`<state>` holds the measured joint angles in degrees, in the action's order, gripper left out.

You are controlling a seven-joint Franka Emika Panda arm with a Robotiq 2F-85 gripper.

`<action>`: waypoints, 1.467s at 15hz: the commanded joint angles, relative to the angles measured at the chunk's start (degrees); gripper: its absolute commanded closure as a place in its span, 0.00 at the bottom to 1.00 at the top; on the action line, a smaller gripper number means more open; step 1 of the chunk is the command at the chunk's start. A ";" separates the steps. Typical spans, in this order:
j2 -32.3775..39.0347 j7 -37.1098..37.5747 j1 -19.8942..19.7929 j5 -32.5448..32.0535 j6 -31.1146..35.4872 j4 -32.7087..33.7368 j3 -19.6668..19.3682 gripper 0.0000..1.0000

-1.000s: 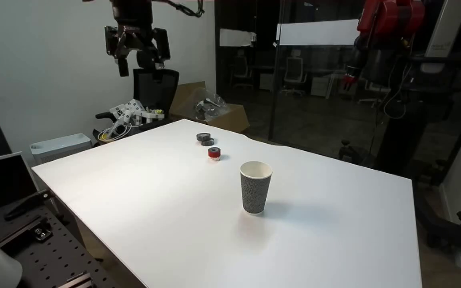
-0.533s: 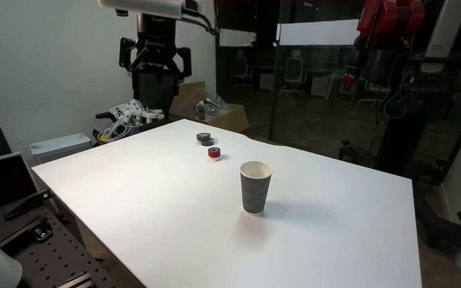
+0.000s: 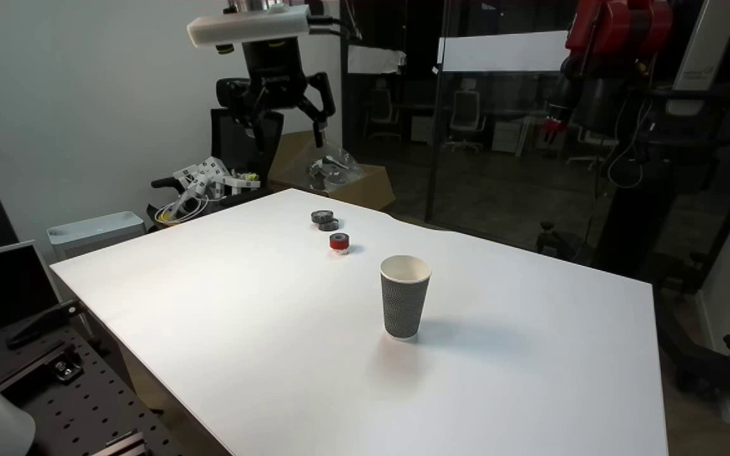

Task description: Move the cup backward

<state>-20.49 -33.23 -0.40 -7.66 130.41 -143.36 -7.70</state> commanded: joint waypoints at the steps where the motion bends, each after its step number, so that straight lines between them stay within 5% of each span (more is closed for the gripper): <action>1: 9.33 10.27 -3.76 -9.29 9.93 2.14 2.09 0.00; 4: 18.79 14.90 -6.06 -15.14 13.63 4.86 1.39 0.00; 7: 25.84 12.00 -6.60 -12.62 10.32 8.90 0.38 0.00; 8: 20.91 11.89 -6.48 -13.31 12.75 4.20 0.63 0.00; 12: 26.38 11.84 -6.89 -13.17 12.08 7.79 0.47 0.00; 18: 30.41 -14.72 -10.23 -1.58 14.51 11.01 1.40 0.00; 22: 32.67 -24.07 -12.77 3.16 13.34 13.47 0.91 0.00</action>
<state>10.03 -52.26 -11.24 -7.06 144.59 -132.84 -7.08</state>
